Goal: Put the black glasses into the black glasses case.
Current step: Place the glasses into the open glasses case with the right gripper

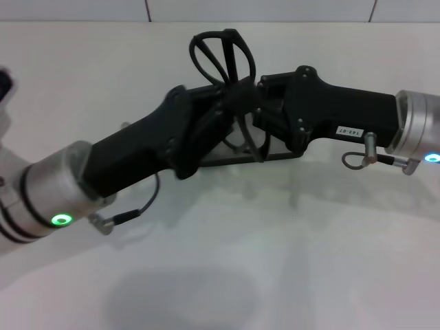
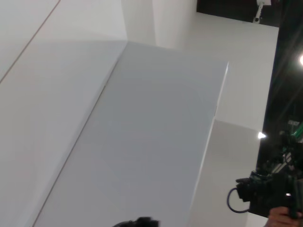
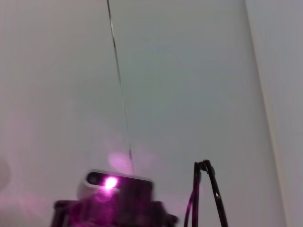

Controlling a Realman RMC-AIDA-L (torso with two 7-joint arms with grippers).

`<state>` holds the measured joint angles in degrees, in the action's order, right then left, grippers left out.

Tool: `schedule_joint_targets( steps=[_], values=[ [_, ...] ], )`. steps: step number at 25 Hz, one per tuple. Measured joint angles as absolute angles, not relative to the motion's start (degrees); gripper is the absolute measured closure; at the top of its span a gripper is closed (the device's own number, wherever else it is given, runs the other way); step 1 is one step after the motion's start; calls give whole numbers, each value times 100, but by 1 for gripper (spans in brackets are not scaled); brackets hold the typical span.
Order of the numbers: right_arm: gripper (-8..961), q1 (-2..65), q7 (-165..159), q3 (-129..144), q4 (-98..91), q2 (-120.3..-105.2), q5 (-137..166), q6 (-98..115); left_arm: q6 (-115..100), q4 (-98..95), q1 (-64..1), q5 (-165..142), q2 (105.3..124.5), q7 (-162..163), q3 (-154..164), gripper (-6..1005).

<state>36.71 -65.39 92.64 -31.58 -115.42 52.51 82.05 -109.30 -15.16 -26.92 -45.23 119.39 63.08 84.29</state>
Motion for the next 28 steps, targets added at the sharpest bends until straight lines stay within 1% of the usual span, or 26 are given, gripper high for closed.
schedule_joint_targets(
  steps=[3, 5, 7, 8, 10, 11, 15, 18, 22, 24, 25, 28],
  values=[
    [849, 3489, -6539, 9253, -3521, -11476, 5510, 7984, -11130, -1548, -2563, -4539, 11812, 6310, 8432, 939],
    [848, 3361, -6587, 9248, -3992, -11405, 6135, 7693, -11269, -1557, -2448, -4520, 11657, 6310, 8409, 939],
    [848, 3228, -6903, 9245, -4646, -11385, 7029, 7352, -11404, -1588, -2317, -4442, 11488, 6311, 8389, 939],
    [848, 3115, -7225, 9248, -5131, -11407, 7669, 7118, -11481, -1620, -2250, -4380, 11399, 6311, 8386, 939],
    [848, 2867, -7989, 9256, -6134, -11502, 8872, 6769, -11617, -1713, -2079, -4205, 11222, 6328, 8379, 938],
    [848, 2707, -8580, 9328, -6871, -11577, 9826, 6562, -11647, -1791, -1931, -4052, 11129, 6360, 8340, 938],
    [848, 2664, -9708, 9686, -7965, -11592, 11299, 6337, -11647, -1829, -1784, -3944, 11102, 6388, 8198, 938],
    [847, 2968, -10588, 9962, -8454, -11596, 12555, 6359, -11643, -1808, -1628, -3958, 11118, 6358, 7970, 938],
    [847, 3454, -11113, 10350, -8361, -11610, 13639, 6210, -11634, -1764, -1651, -3994, 11152, 6283, 7952, 937],
    [847, 3541, -11160, 10408, -8270, -11611, 13752, 6153, -11629, -1758, -1656, -3997, 11164, 6253, 7951, 937],
    [847, 3877, -11209, 10618, -7826, -11612, 13926, 5876, -11628, -1756, -1656, -3996, 11169, 6246, 7950, 937],
    [846, 4073, -11213, 10864, -7478, -11614, 14119, 5609, -11626, -1742, -1655, -3984, 11197, 6231, 7948, 936]
  ],
)
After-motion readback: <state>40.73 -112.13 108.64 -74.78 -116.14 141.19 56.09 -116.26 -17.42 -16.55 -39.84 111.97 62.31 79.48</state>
